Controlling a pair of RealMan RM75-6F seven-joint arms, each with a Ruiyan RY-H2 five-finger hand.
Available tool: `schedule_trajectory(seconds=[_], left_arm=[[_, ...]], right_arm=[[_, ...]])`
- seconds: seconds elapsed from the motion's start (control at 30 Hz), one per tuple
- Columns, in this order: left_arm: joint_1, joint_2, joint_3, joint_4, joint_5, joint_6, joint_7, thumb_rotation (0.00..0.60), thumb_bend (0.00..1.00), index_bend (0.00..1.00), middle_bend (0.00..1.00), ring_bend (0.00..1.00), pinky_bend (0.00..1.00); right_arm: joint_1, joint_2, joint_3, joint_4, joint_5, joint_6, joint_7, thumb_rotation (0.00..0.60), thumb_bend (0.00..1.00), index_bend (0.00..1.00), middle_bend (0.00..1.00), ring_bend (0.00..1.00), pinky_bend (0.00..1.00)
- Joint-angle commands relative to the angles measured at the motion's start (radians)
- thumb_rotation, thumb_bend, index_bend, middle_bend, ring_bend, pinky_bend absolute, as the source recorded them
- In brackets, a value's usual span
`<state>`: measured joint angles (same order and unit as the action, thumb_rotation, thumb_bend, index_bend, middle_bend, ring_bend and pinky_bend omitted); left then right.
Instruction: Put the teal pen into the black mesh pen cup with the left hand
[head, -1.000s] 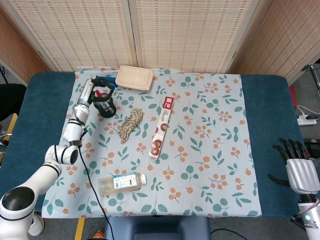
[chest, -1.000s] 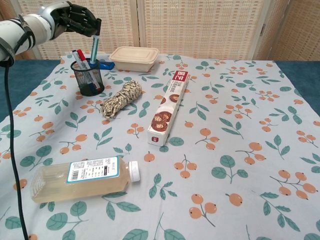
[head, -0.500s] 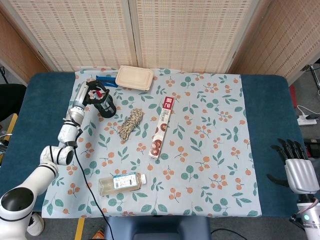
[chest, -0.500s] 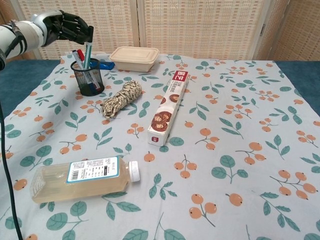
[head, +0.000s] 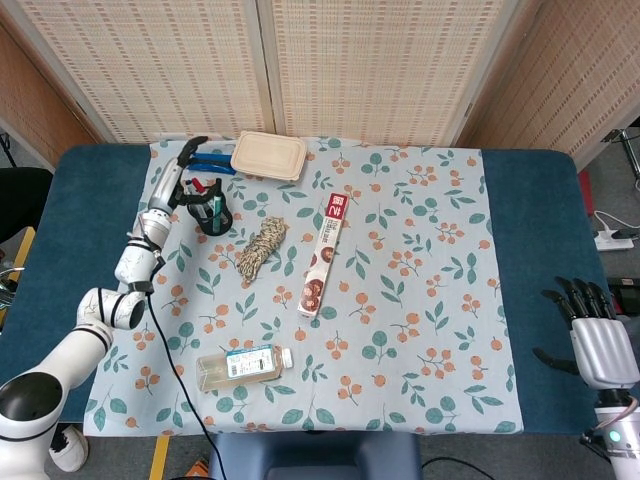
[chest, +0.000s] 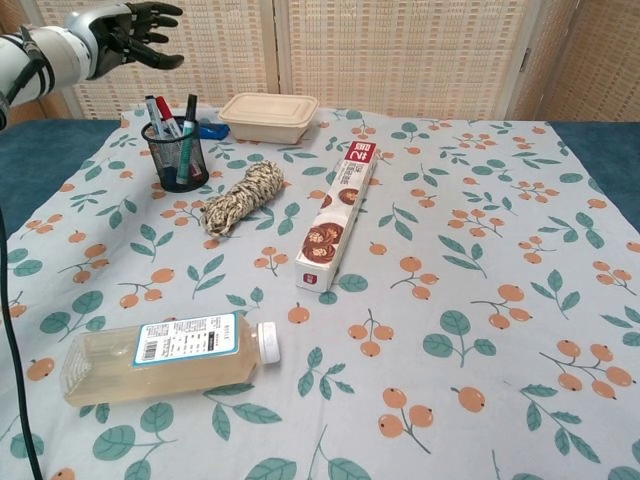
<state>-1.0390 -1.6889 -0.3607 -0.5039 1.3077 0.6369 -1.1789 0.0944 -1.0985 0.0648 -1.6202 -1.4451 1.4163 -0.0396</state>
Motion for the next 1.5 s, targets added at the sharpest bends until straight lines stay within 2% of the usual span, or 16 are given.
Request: schedule_trajectory(seconds=[0.03, 0.13, 0.2, 0.23, 0.27, 0.3, 0.33, 0.43, 0.53, 0.67, 0.83, 0.9, 1.03, 1.17, 1.3, 1.5], left_arm=[[0.001, 0.002, -0.007, -0.002, -0.014, 0.017, 0.031, 0.600, 0.36, 0.11, 0.00, 0.00, 0.09], [0.007, 0.003, -0.014, 0.001, -0.025, 0.062, 0.102, 0.600, 0.38, 0.15, 0.07, 0.01, 0.10], [0.033, 0.019, 0.006, -0.015, -0.004, 0.169, 0.247, 0.600, 0.40, 0.21, 0.11, 0.03, 0.13], [0.096, 0.080, 0.125, -0.026, 0.123, 0.325, 0.508, 0.600, 0.40, 0.21, 0.11, 0.03, 0.13], [0.160, 0.134, 0.162, -0.112, 0.160, 0.436, 0.650, 0.600, 0.40, 0.21, 0.10, 0.03, 0.12], [0.219, 0.184, 0.175, -0.217, 0.169, 0.523, 0.784, 0.600, 0.40, 0.20, 0.10, 0.03, 0.11], [0.294, 0.248, 0.186, -0.372, 0.164, 0.612, 0.967, 0.600, 0.40, 0.20, 0.09, 0.02, 0.11], [0.473, 0.405, 0.238, -0.772, 0.140, 0.777, 1.304, 0.600, 0.40, 0.20, 0.09, 0.02, 0.11], [0.605, 0.517, 0.303, -1.030, 0.124, 0.869, 1.415, 0.600, 0.40, 0.20, 0.10, 0.02, 0.10], [0.733, 0.571, 0.368, -1.130, 0.140, 0.978, 1.456, 0.600, 0.39, 0.22, 0.11, 0.02, 0.10], [0.850, 0.544, 0.408, -1.082, 0.114, 1.037, 1.414, 0.600, 0.39, 0.24, 0.12, 0.02, 0.10], [0.875, 0.529, 0.405, -1.062, 0.083, 1.032, 1.388, 0.600, 0.39, 0.22, 0.11, 0.02, 0.10], [0.890, 0.544, 0.417, -1.045, 0.054, 0.951, 1.312, 0.600, 0.40, 0.21, 0.10, 0.02, 0.11], [0.902, 0.514, 0.400, -0.975, 0.030, 0.913, 1.243, 0.600, 0.40, 0.18, 0.08, 0.02, 0.11], [0.906, 0.492, 0.384, -0.926, 0.006, 0.874, 1.234, 0.600, 0.40, 0.13, 0.05, 0.01, 0.11], [0.909, 0.484, 0.355, -0.916, 0.014, 0.873, 1.232, 0.600, 0.40, 0.13, 0.05, 0.01, 0.12]], right_arm=[[0.000, 0.001, 0.000, 0.000, -0.001, 0.001, 0.003, 0.600, 0.00, 0.22, 0.08, 0.04, 0.00], [-0.001, 0.001, 0.001, 0.000, -0.002, 0.003, 0.010, 0.600, 0.00, 0.21, 0.08, 0.04, 0.00], [0.000, 0.003, 0.000, 0.001, -0.004, -0.001, 0.023, 0.600, 0.00, 0.21, 0.08, 0.04, 0.00], [0.003, 0.004, -0.002, 0.004, -0.002, -0.012, 0.036, 0.600, 0.00, 0.22, 0.08, 0.04, 0.00], [0.005, 0.005, -0.003, 0.007, -0.002, -0.018, 0.046, 0.600, 0.00, 0.22, 0.08, 0.04, 0.00], [0.007, 0.005, -0.004, 0.010, -0.003, -0.023, 0.052, 0.600, 0.00, 0.22, 0.08, 0.04, 0.00], [0.010, 0.005, -0.006, 0.012, -0.007, -0.028, 0.057, 0.600, 0.00, 0.22, 0.08, 0.04, 0.00], [0.015, 0.007, -0.012, 0.011, -0.022, -0.034, 0.066, 0.600, 0.00, 0.22, 0.08, 0.04, 0.00], [0.015, 0.009, -0.019, 0.005, -0.042, -0.028, 0.071, 0.600, 0.00, 0.22, 0.08, 0.04, 0.00], [0.013, 0.013, -0.028, -0.006, -0.066, -0.019, 0.076, 0.600, 0.00, 0.22, 0.08, 0.04, 0.00], [0.009, 0.020, -0.037, -0.021, -0.091, -0.002, 0.074, 0.600, 0.00, 0.22, 0.08, 0.04, 0.00], [0.007, 0.022, -0.039, -0.025, -0.099, 0.002, 0.072, 0.600, 0.00, 0.22, 0.08, 0.04, 0.00], [0.004, 0.026, -0.044, -0.033, -0.112, 0.013, 0.071, 0.600, 0.00, 0.22, 0.08, 0.04, 0.00], [0.000, 0.030, -0.045, -0.035, -0.115, 0.022, 0.072, 0.600, 0.00, 0.22, 0.08, 0.04, 0.00], [-0.001, 0.032, -0.046, -0.035, -0.115, 0.023, 0.074, 0.600, 0.00, 0.22, 0.08, 0.04, 0.00], [0.003, 0.031, -0.048, -0.033, -0.113, 0.012, 0.073, 0.600, 0.00, 0.22, 0.08, 0.04, 0.00]])
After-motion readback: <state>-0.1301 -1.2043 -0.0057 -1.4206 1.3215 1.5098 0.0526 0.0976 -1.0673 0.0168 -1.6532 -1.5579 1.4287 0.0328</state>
